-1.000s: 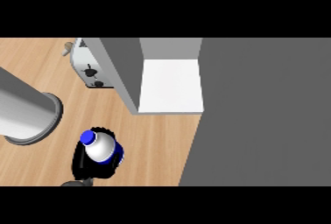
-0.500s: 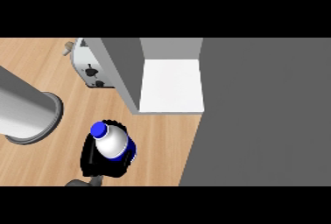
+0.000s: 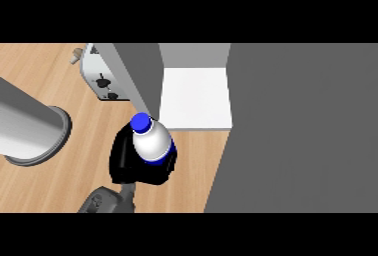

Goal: Pick up the bottled water, place it into the cabinet and close the cabinet

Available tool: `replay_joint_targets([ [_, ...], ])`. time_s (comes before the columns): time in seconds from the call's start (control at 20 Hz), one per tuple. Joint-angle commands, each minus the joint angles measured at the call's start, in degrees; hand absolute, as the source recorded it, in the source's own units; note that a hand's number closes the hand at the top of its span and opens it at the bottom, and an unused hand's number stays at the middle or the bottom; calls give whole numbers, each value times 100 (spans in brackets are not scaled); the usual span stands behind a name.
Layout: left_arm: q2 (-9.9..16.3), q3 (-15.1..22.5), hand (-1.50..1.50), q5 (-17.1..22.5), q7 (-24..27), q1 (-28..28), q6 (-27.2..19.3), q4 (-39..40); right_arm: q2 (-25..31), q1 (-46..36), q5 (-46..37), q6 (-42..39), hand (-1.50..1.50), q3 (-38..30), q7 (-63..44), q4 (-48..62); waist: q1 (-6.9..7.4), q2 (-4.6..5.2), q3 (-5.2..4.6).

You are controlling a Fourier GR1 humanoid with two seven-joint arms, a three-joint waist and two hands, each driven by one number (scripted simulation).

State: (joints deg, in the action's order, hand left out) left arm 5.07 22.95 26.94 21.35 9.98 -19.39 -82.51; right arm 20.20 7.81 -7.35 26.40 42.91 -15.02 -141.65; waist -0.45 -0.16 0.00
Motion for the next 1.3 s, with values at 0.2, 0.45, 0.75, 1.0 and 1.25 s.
replay_joint_targets([
  [0.2, -492, 141, 150, -600, -486, 830, -768, 90, 228, 322, -407, -51, -150, 85, -123, -664, -24, -1, 1],
  [0.45, -499, -161, 150, -738, -844, 1708, -1085, 559, -55, 87, -614, 138, -150, 343, -404, -617, -34, 4, -4],
  [0.75, -503, -145, 150, -767, -1169, 2516, -1512, 1080, 67, 245, -299, 136, -150, 141, -57, -553, -54, 6, 1],
  [1.0, -505, -841, 150, -695, -536, 3292, -1118, 2731, 206, 196, -408, 111, -150, 301, -181, -628, -135, 30, -4],
  [1.25, -435, -1239, 150, -1058, -558, 4000, -1097, 3743, 246, 282, -138, 85, -150, 219, 395, -382, -144, 40, 3],
])
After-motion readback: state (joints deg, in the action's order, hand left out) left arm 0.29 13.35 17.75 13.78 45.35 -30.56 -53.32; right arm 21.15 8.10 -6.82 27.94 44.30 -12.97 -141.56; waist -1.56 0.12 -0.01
